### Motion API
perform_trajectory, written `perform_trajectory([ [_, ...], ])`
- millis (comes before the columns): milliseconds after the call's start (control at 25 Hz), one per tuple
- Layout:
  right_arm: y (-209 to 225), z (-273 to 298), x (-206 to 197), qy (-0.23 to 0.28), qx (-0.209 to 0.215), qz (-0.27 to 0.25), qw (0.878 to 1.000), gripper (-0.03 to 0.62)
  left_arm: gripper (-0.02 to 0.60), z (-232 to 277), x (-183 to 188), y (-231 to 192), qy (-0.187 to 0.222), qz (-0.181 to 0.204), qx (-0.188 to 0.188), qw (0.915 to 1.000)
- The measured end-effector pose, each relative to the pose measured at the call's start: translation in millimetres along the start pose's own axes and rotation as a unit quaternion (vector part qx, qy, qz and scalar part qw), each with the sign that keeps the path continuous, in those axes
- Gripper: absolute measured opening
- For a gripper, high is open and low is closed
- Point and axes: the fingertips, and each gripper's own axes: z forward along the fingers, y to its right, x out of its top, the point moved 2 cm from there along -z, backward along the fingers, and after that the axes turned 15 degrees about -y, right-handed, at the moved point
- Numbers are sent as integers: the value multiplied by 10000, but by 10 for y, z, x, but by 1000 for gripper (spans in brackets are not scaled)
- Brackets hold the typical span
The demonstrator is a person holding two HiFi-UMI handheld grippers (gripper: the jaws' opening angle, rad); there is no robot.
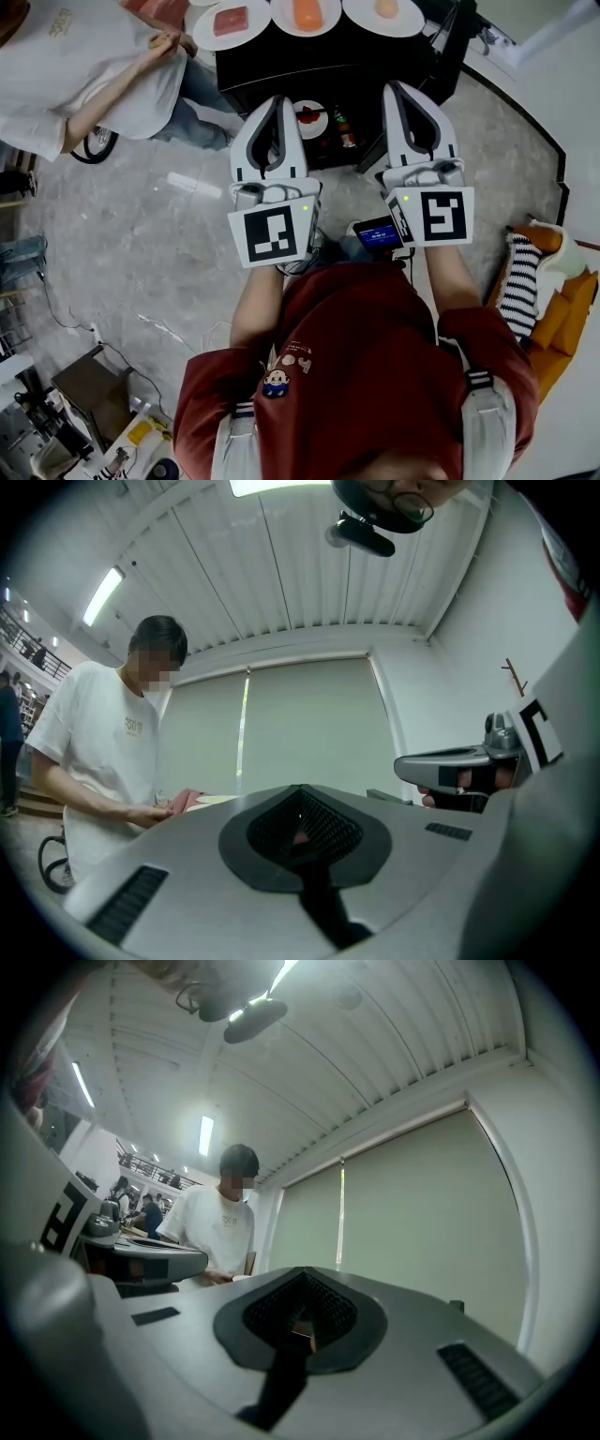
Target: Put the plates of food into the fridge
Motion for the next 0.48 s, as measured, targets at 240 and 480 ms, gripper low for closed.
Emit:
perform_trajectory([
  [240,84,89,-45,3,144,9,9999,3,6,89,-13,-2,-44,-37,165,9998],
  [480,117,195,-65,21,243,80,9997,3,6,188,-107,9,-235,-51,238,9994],
])
